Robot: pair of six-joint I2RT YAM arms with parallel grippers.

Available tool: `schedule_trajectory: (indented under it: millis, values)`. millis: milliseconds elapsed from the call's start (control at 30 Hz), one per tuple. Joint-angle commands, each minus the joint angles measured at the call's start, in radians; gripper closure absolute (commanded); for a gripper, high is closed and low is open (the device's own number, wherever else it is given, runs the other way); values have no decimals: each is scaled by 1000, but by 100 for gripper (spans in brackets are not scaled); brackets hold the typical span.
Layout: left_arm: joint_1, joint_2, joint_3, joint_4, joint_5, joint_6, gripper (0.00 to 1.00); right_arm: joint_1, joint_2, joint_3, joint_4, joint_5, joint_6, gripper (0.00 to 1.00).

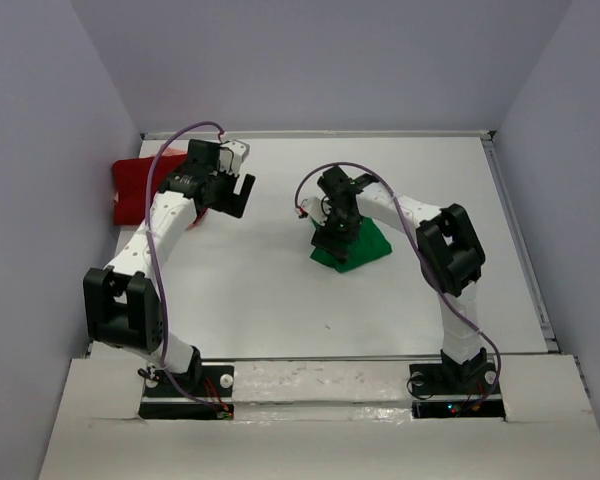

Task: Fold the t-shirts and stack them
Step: Fold the long partially folded tshirt into a neat square

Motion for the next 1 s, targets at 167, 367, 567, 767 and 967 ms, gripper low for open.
schedule_trajectory:
  millis: [167,367,567,767,967]
  values:
    - [-8,-67,-33,17,35,7,1,20,57,-36,183,137,10,0]
    - [-8,-44,-36,16,99,-7,1,20,-45,-36,163,131,10,0]
    - [-8,25,41,-42,291,-30,2,11,-186,80,106,157,9,0]
    - [-12,176,108,-105,525,-31,17,-78,-283,67,165,200,23,0]
    - [-42,254,128,-128,595,-22,25,-89,-320,-122,199,241,-23,0]
